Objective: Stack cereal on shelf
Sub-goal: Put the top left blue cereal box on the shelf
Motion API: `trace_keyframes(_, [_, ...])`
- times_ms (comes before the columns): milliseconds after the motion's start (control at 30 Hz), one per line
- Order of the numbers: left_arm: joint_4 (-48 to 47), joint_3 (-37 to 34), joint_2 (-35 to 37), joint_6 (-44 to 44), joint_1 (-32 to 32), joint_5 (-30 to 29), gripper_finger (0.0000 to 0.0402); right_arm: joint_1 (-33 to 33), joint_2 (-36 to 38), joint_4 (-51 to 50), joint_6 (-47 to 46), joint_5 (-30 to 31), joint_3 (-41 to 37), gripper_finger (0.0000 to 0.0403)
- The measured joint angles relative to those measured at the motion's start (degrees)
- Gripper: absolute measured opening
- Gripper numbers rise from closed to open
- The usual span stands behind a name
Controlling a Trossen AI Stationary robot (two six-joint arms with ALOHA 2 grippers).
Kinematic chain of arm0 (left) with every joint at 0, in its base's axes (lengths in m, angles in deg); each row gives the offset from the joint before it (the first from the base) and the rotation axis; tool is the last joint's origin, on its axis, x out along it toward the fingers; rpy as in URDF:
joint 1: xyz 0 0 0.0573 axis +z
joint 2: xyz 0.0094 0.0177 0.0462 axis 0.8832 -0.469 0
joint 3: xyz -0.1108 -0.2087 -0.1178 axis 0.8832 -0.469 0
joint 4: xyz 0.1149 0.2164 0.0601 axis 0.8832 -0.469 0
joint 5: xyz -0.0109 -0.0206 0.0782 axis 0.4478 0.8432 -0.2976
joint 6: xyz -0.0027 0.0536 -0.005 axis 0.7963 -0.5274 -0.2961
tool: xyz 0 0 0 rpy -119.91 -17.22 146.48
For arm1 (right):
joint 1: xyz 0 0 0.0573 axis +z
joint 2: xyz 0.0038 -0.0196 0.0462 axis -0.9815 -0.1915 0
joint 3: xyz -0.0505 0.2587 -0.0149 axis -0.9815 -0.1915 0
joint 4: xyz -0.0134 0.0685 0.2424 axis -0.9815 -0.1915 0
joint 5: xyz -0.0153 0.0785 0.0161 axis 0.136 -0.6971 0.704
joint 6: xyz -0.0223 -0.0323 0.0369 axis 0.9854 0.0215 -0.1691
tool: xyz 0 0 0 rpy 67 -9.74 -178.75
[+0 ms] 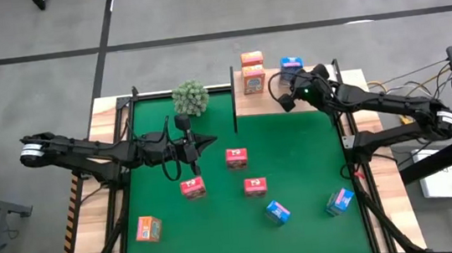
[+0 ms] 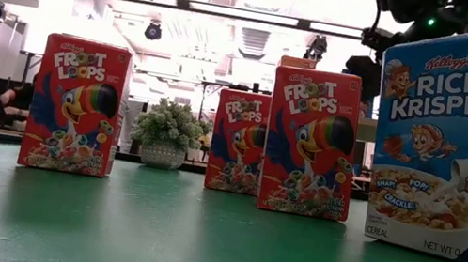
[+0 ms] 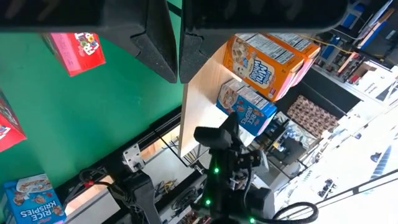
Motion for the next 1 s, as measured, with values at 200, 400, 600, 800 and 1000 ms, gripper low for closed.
trace_keyframes(200, [0.0,0.0,0.0,0.1,0.0,0.0,0.0000,-0.9,-1.9,0.6,-0.4,-1.9,0.0,0.0012])
trace_keyframes(400, [0.0,0.0,0.0,0.3,0.0,0.0,0.0000,-0.8,-4.7,2.5,-2.9,-6.5,-0.2,0.0012])
trace_keyframes(600, [0.0,0.0,0.0,0.3,0.0,0.0,0.0000,-1.2,-8.2,6.0,-0.9,-6.0,-0.3,0.0012])
trace_keyframes(800, [0.0,0.0,0.0,0.3,0.0,0.0,0.0000,-1.8,-9.2,6.6,0.5,-5.9,-0.3,0.0012])
trace_keyframes(1000, [0.0,0.0,0.0,0.3,0.0,0.0,0.0000,-2.3,-8.3,6.0,1.0,-5.9,-0.3,0.0012])
